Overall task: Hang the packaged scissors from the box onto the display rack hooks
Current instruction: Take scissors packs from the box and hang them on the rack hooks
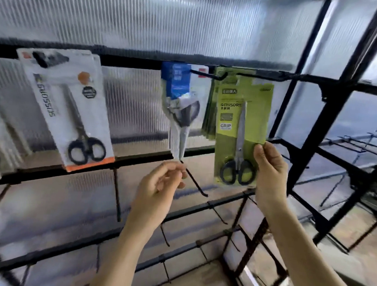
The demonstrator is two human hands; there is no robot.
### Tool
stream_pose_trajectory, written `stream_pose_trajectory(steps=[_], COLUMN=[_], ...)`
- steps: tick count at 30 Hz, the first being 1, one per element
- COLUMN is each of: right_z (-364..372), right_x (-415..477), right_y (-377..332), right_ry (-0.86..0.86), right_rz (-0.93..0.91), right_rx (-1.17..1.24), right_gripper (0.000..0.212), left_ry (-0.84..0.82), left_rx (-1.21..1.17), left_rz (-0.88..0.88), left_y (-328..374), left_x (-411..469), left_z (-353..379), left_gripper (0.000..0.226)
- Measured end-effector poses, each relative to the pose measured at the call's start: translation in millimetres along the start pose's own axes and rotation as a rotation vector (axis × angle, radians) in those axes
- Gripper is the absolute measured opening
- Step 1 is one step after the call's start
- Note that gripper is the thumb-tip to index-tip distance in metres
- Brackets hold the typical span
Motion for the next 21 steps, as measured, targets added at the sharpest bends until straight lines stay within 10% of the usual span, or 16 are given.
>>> stream_pose_trajectory(steps=[21], right_z=[-90], right_x=[105], right_y=[-54], right_ry=[-0.287], right_rz=[-0.040], right_rx=[-0.146], right_gripper=[0.021], left_ry=[0.200], left_rx=[-0.019], left_rz=[-0.031], left_y=[28], left_x=[36], left_z=[145], left_gripper=[0.022])
Point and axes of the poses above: each hand's wrist, its own x-axis towards the middle knuckle, its own z-axis out of the palm, y = z × x, the point moved 1 cm from there along x, towards the middle knuckle, and after that the axes turned 13 degrees about x, right-handed, at the moved point
